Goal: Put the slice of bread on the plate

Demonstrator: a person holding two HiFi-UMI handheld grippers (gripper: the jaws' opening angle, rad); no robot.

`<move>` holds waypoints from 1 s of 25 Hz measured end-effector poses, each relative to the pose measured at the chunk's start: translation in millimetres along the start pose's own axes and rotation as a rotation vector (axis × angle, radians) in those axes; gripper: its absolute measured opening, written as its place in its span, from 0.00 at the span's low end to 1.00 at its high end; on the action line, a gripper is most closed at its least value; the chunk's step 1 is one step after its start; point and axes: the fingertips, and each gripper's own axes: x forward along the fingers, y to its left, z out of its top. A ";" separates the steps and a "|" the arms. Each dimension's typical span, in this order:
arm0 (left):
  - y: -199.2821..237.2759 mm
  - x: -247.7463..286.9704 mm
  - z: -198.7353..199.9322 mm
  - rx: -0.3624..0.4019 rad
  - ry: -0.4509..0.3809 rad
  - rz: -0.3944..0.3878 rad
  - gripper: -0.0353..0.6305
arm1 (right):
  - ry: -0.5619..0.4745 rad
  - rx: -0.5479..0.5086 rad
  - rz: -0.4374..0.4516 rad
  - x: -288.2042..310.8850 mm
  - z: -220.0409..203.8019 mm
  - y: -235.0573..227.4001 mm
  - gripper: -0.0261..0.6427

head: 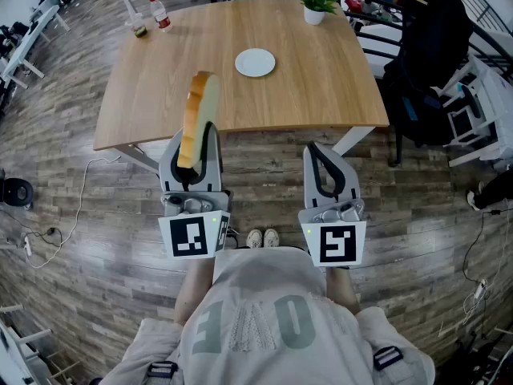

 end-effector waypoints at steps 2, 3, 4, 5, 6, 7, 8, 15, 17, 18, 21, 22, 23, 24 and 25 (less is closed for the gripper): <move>4.3 -3.4 0.2 -0.004 0.001 0.007 0.20 | 0.004 0.007 -0.002 -0.9 0.0 3.9 0.06; 6.5 -4.7 0.3 -0.005 0.001 0.011 0.20 | 0.005 0.006 -0.003 -1.2 0.2 5.5 0.06; 8.4 -5.4 0.2 -0.006 0.001 0.014 0.20 | 0.005 0.003 -0.004 -1.3 0.3 6.4 0.06; 9.9 -5.2 -0.1 -0.007 0.001 0.016 0.19 | 0.005 -0.001 -0.006 -1.2 0.2 6.5 0.06; 10.7 -4.1 -0.9 -0.007 0.002 0.017 0.20 | 0.006 -0.002 -0.009 -1.1 -0.6 5.7 0.06; 10.8 -2.4 -2.0 -0.009 0.003 0.016 0.20 | 0.009 0.001 -0.012 -1.2 -2.0 4.4 0.06; 10.5 -0.3 -3.3 -0.013 0.005 0.013 0.20 | 0.011 0.006 -0.015 -1.5 -3.6 2.8 0.06; 3.6 4.5 -4.4 -0.012 -0.001 -0.026 0.20 | 0.006 0.093 -0.045 -7.0 -13.7 -3.5 0.06; 1.1 6.8 -5.1 -0.013 -0.002 -0.029 0.20 | 0.027 0.098 -0.040 -2.1 -24.2 -6.7 0.06; 1.0 8.7 -7.8 -0.016 0.001 -0.021 0.20 | 0.030 0.099 -0.031 1.3 -28.7 -8.0 0.07; 5.8 16.9 -22.0 -0.034 0.010 0.016 0.19 | 0.011 0.112 0.006 11.2 -35.7 -6.8 0.06; 8.7 22.1 -26.1 -0.039 0.006 0.024 0.20 | 0.009 0.107 0.015 16.3 -38.5 -6.8 0.06; 11.7 29.1 -29.4 -0.037 -0.001 0.028 0.20 | 0.012 0.097 0.017 22.8 -42.0 -8.1 0.07; 14.7 37.5 -32.6 -0.027 -0.009 0.028 0.20 | 0.018 0.088 0.013 30.3 -45.8 -10.9 0.07; 17.4 47.5 -36.3 -0.013 -0.016 0.026 0.20 | 0.024 0.082 0.005 38.8 -49.5 -14.9 0.06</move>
